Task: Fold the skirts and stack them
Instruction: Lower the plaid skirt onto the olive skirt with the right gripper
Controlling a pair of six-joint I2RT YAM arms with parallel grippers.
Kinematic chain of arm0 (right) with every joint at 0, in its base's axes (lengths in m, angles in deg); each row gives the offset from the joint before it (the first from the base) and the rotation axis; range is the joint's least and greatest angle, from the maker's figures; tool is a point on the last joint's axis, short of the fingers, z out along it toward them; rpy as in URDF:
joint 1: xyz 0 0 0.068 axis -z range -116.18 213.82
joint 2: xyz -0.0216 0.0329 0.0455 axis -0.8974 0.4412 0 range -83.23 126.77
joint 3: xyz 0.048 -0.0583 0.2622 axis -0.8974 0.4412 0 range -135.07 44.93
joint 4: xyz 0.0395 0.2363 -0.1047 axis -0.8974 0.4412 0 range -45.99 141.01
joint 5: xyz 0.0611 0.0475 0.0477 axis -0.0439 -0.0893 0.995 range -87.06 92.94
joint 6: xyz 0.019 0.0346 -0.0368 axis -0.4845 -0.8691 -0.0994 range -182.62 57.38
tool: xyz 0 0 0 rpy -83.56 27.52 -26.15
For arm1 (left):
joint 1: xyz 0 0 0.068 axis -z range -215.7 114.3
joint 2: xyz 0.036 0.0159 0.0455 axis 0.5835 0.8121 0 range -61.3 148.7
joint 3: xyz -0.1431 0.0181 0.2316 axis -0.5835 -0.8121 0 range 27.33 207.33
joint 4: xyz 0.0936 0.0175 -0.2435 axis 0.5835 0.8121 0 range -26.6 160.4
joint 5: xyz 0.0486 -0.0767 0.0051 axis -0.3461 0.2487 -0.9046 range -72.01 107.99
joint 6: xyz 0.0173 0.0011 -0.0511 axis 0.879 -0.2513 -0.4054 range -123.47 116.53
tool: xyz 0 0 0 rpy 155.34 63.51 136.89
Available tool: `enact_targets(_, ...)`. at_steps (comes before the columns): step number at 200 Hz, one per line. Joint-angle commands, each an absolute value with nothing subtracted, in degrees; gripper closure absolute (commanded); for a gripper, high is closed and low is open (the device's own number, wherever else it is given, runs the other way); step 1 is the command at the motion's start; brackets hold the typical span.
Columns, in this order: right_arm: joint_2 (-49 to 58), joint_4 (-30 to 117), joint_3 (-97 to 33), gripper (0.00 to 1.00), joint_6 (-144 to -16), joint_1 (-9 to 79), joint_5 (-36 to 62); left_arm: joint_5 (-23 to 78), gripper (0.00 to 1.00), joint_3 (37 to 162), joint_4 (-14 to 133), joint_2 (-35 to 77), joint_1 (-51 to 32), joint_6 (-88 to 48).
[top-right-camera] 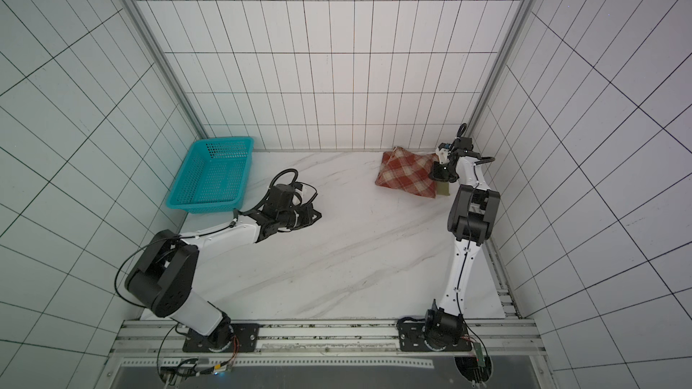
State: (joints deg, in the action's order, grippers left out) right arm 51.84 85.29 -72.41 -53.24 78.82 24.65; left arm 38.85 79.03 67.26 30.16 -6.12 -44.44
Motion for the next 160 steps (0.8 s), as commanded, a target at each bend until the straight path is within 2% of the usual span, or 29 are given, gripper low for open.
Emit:
enact_targets(1, 49.05, 85.88, -69.41, 1.00, -51.29, 78.35, 24.81, 38.77, 1.00, 79.28, 65.87, 29.67, -5.85, -44.28)
enact_targets(45, 44.58, 85.30, -69.94, 1.00, -50.98, 78.34, 29.06, 38.69, 1.00, 79.28, 65.83, 29.67, -5.82, -44.43)
enact_targets(98, 38.00, 86.14, -71.98, 1.00, -50.86, 78.87, 39.87, 38.81, 1.00, 79.28, 65.79, 29.39, -5.89, -44.34)
enact_targets(114, 38.51, 86.45, -73.76, 1.00, -52.04, 80.62, 44.77, 38.82, 1.00, 79.28, 65.84, 29.27, -5.86, -44.25)
enact_targets(160, 45.86, 89.46, -77.34, 1.00, -52.47, 85.20, 51.16, 38.82, 1.00, 78.81, 65.56, 28.70, -5.89, -44.17)
